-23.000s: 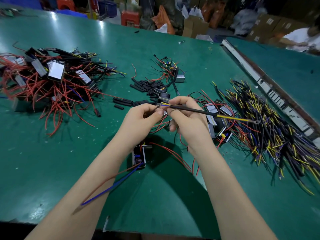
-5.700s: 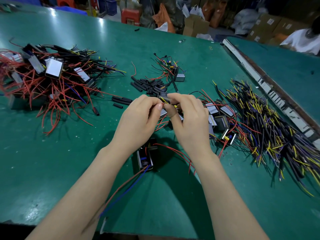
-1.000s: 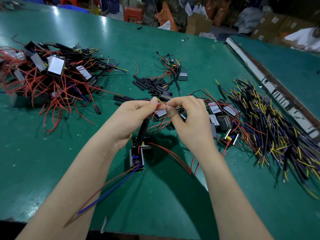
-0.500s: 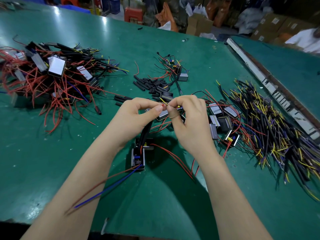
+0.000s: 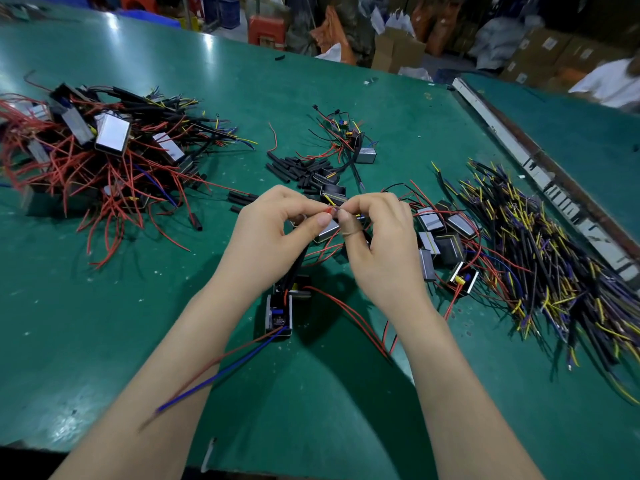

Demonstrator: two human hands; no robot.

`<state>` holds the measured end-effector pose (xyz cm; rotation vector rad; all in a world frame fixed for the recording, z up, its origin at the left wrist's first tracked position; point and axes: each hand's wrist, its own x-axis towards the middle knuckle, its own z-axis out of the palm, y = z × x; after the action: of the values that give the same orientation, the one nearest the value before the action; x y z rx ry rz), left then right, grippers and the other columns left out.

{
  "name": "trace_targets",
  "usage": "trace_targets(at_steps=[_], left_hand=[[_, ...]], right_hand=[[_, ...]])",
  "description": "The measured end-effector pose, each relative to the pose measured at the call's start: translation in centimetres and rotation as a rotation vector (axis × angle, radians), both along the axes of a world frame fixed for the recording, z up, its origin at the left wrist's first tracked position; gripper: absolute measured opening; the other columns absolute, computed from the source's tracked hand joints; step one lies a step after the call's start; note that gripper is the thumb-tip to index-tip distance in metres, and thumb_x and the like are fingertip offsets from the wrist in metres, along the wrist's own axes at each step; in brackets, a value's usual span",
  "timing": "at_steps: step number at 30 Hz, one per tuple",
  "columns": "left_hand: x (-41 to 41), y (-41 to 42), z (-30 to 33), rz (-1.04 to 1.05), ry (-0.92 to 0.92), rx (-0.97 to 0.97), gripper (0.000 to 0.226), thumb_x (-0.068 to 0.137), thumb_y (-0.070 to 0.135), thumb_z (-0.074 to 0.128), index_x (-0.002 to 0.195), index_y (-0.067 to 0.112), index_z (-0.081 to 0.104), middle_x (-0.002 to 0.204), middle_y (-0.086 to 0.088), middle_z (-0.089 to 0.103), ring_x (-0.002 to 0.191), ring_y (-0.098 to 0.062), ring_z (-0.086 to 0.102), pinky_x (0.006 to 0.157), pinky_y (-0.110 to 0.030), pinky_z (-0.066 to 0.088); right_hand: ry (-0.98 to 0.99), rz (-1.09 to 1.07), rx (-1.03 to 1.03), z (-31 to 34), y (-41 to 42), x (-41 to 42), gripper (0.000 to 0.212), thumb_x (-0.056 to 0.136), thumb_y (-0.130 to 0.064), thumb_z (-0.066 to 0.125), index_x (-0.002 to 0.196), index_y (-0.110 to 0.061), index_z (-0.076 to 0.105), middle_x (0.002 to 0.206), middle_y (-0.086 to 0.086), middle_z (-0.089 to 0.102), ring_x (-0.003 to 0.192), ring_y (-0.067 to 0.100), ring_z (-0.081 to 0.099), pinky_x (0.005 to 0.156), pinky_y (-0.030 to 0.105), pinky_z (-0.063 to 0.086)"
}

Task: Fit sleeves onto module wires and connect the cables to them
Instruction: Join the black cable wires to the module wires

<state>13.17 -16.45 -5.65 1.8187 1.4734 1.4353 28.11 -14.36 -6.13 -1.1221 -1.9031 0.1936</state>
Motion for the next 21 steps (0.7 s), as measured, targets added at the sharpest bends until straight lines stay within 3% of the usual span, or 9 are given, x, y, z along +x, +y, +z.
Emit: trace_targets(at_steps=[3,6,11,16,21], left_hand=[[0.1,0.0,0.0,0.025,0.08,0.067,0.015,0.085,0.021,0.07,0.098,0.028,0.072,0.088,-0.002,0.062,0.083,-0.017,0.059,0.079,-0.028,0.046],[0.1,-0.1,-0.1,0.039,0.158,0.159,0.016,0.085,0.022,0.068,0.099,0.019,0.074,0.084,-0.003,0.061,0.079,-0.023,0.058,0.077,-0.041,0.048],[0.2,-0.1,-0.1,0.045,0.182,0.234,0.015,0.087,0.019,0.066,0.098,0.011,0.074,0.085,-0.002,0.061,0.078,-0.023,0.058,0.074,-0.04,0.049],[0.7,-0.4,0.1,0.069,0.162,0.232,0.013,0.088,0.023,0.063,0.094,0.014,0.07,0.085,0.006,0.062,0.079,-0.018,0.057,0.076,-0.035,0.047],[1.3,-0.7,0.1,0.063,0.01,0.156,0.008,0.09,0.018,0.061,0.089,0.017,0.068,0.082,0.007,0.063,0.076,-0.005,0.055,0.073,-0.012,0.041]], right_hand=[[0.022,-0.016,-0.003,-0.1,-0.1,-0.2,0.011,0.093,-0.015,0.057,0.095,-0.007,0.063,0.098,0.005,0.061,0.094,0.025,0.051,0.08,0.031,0.034],[0.052,-0.035,-0.027,-0.1,-0.2,-0.5,0.014,0.093,-0.019,0.053,0.095,-0.008,0.063,0.098,0.003,0.06,0.095,0.025,0.051,0.081,0.03,0.033],[0.059,-0.033,-0.046,0.1,-0.3,-0.6,0.016,0.094,-0.021,0.053,0.097,-0.009,0.062,0.097,-0.006,0.051,0.095,0.023,0.05,0.081,0.032,0.035],[0.061,-0.038,-0.034,0.1,-0.4,-0.7,0.019,0.092,-0.023,0.05,0.097,-0.009,0.062,0.096,-0.008,0.049,0.095,0.022,0.05,0.081,0.036,0.038],[0.067,-0.037,-0.019,0.2,-0.5,-0.8,0.017,0.092,-0.022,0.052,0.095,-0.009,0.062,0.095,-0.006,0.052,0.094,0.023,0.051,0.08,0.041,0.041]])
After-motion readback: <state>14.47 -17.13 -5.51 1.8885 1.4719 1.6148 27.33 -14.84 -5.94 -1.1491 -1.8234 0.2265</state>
